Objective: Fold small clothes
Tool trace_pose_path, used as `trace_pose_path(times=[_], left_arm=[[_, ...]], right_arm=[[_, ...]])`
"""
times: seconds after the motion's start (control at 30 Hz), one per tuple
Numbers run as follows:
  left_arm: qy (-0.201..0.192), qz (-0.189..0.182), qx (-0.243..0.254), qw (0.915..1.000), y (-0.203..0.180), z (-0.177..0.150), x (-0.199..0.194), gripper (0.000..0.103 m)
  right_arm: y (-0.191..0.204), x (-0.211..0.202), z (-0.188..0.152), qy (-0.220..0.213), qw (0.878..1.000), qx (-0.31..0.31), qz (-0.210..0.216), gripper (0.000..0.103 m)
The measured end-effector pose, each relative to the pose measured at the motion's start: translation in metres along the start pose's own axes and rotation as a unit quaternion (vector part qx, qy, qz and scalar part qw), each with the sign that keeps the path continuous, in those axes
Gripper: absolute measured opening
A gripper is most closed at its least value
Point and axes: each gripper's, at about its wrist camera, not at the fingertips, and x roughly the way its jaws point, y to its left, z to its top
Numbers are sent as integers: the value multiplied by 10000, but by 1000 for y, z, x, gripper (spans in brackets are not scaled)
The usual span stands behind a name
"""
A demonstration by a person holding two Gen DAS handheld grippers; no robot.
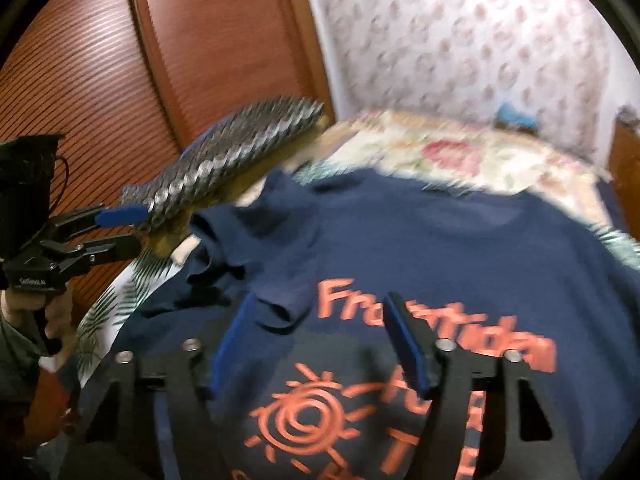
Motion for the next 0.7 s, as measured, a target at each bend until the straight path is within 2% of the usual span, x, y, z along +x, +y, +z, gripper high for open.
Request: trace_pose_path(times=[0.13, 0.17, 0.2, 0.23, 0.27, 0.3, 0.43, 0.53, 0.6, 0.63, 0.7], left_arm=[[44, -45, -96, 9999, 6, -8, 4, 54], [34, -49, -127, 9999, 7, -9, 4, 54], [29, -34, -162, 9999, 8, -10, 3, 54], [25, -29, -193, 9998, 9, -12, 1, 54], [26, -37, -207, 9998, 10, -14, 0, 54], [30, -39, -225, 9997, 11, -15, -1, 54], [66, -104, -304, 9995, 11, -22, -3, 54], [125, -163, -293, 9994, 6, -24, 2, 54], [158, -145, -229, 9995, 2, -27, 6, 54], [199, -97, -179, 9996, -1, -29, 8, 54], [239, -65, -135, 9996, -2, -32, 11, 54]], right_arm=[[10, 37, 2, 445, 9985, -302, 66, 51], [10, 45, 3, 518, 9979, -377, 7, 39], [11, 52, 4, 572, 9972, -474, -85, 21], [11, 55, 8, 559, 9969, -530, -137, 11], [9, 55, 10, 549, 9969, -546, -101, 5], [8, 52, 14, 478, 9973, -553, -49, 3], [-10, 16, 32, -195, 9988, -372, -263, 2], [-40, -1, 37, -490, 9927, 61, -1101, 4], [-53, 2, 34, -366, 9854, 152, -1653, 32], [-56, 4, 30, -332, 9841, 202, -1735, 34], [-57, 8, 21, -311, 9868, 357, -1550, 34]])
